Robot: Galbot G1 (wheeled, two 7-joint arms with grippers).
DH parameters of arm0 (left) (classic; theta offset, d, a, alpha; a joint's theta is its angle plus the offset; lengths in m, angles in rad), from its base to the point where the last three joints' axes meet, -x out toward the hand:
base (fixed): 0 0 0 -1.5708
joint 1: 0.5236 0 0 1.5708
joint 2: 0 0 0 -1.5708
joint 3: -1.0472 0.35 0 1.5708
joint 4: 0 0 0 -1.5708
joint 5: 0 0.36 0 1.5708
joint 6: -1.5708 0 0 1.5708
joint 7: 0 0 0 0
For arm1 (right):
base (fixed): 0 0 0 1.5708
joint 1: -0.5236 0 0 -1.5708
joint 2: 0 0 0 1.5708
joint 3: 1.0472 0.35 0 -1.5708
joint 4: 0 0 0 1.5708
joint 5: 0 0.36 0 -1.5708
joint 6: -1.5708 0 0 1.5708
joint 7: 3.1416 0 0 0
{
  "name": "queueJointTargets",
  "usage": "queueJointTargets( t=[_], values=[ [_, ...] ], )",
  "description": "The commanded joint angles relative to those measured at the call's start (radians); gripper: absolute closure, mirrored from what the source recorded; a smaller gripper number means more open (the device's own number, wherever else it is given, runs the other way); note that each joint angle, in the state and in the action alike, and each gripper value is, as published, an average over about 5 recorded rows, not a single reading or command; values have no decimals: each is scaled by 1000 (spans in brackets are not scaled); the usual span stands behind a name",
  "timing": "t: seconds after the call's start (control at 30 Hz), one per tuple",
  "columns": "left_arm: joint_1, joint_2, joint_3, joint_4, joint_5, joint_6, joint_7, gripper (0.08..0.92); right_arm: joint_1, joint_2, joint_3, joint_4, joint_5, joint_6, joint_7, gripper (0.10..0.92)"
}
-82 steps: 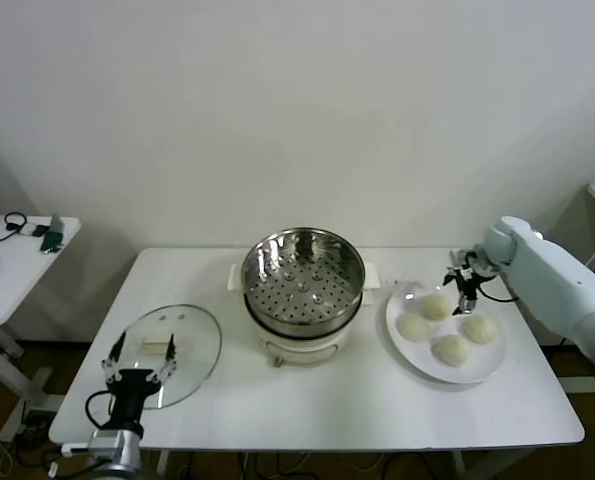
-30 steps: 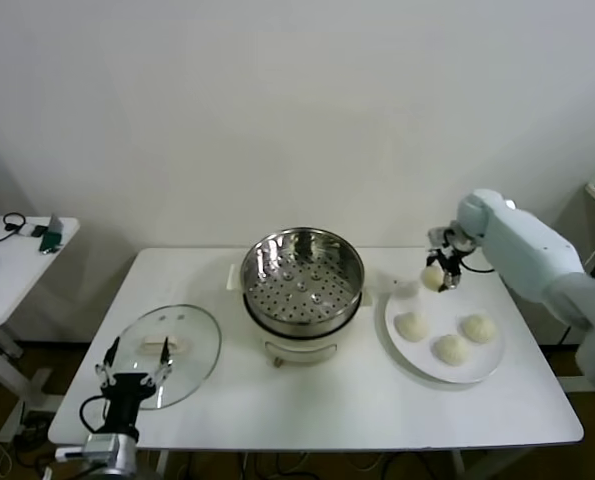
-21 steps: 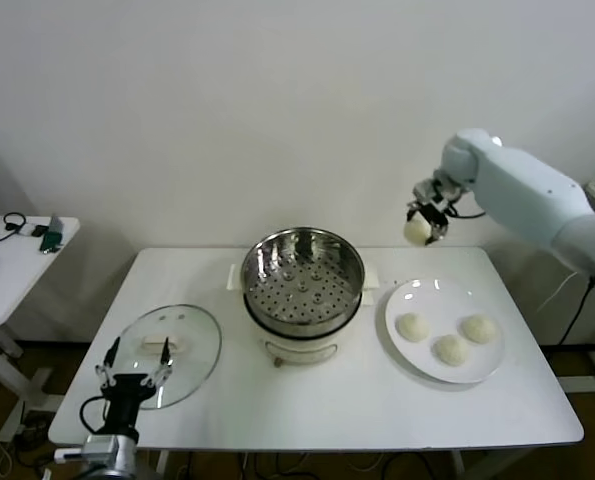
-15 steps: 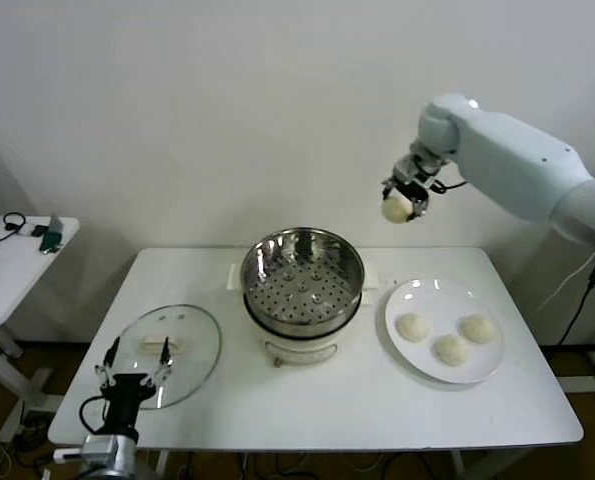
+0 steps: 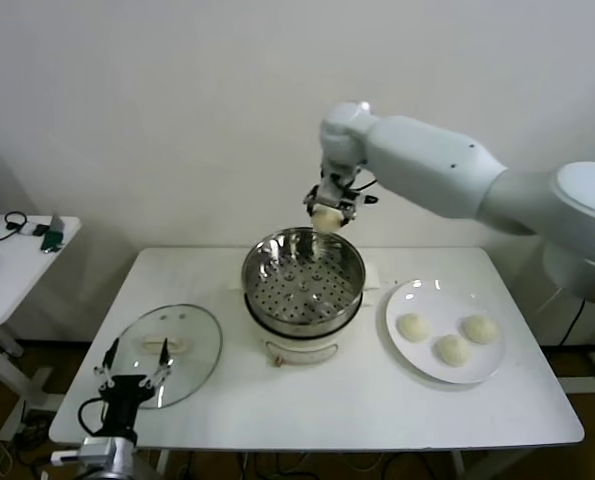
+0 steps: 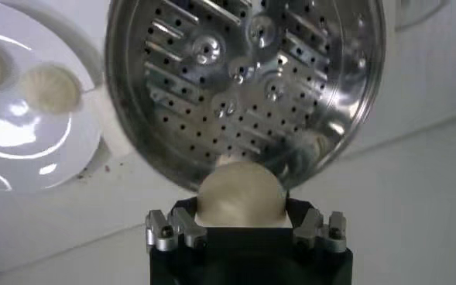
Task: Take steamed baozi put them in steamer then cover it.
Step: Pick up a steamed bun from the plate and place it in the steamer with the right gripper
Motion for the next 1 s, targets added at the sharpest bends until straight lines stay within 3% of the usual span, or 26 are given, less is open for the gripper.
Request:
queueJointTargets(
  t=[0.03, 0.63, 1.0],
  values=[
    [-2, 4, 1, 1, -1, 2, 0, 177, -98, 93, 19, -28, -150, 49, 12, 270],
    [-2, 6, 4, 4, -1, 5, 0, 177, -204, 111, 58, -112, -297, 61, 46, 263],
    [2, 0, 4, -1, 2, 6, -1, 177, -203, 103, 74, -98, -303, 55, 54, 203]
  ],
)
